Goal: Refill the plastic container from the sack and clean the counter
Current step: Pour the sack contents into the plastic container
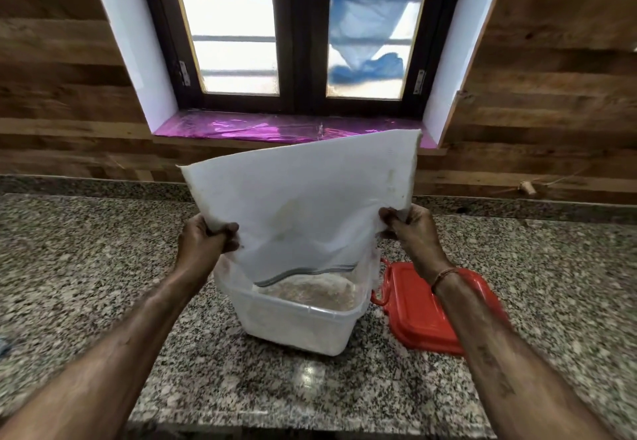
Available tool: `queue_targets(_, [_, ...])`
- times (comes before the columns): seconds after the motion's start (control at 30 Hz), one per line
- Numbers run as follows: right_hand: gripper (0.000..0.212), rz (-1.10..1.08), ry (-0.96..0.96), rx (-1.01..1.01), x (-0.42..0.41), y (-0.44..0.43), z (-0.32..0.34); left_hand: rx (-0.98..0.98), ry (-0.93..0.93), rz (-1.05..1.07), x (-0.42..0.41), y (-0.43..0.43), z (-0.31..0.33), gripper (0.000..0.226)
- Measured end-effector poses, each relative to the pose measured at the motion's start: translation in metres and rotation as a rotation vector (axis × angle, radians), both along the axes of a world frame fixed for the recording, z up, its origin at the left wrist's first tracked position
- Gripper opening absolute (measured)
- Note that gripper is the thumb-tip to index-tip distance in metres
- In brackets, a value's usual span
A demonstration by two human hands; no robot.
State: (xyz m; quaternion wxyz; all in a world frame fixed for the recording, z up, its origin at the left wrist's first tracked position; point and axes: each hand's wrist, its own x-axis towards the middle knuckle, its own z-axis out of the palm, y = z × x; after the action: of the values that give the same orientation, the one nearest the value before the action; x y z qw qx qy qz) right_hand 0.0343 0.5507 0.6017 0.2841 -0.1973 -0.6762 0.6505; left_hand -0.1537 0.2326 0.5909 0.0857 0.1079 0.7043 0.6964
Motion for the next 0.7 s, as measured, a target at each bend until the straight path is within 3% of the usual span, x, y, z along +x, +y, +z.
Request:
queue_targets(0.1, [0.026,0.149,-0.170,0.109,0.005,-0.005,0.001,0.081,-0.021,0.064,0.002,0.007,0.001,0.021])
queue_targets(0.3, [0.015,-0.052,-0.179,0.276,0.001,-0.008,-0.004,0.145,-0.063,0.032,0.002,0.008,0.007,0.027])
queue_targets(0.43, [0.022,0.128,-0.236,0.173,-0.004,-0.017,0.005,0.171,-0.152,-0.133,0.008,0.012,0.014,0.022])
queue_targets(0.6, [0.015,-0.130,-0.169,0.084,-0.010,-0.009,-0.004,0.260,-0.289,0.035,0.009,0.013,0.016,0.016])
queue_targets(0.7, [0.012,-0.116,-0.135,0.031,-0.009,-0.012,-0.005,0.322,-0.416,0.088,0.009,0.016,0.018,0.018])
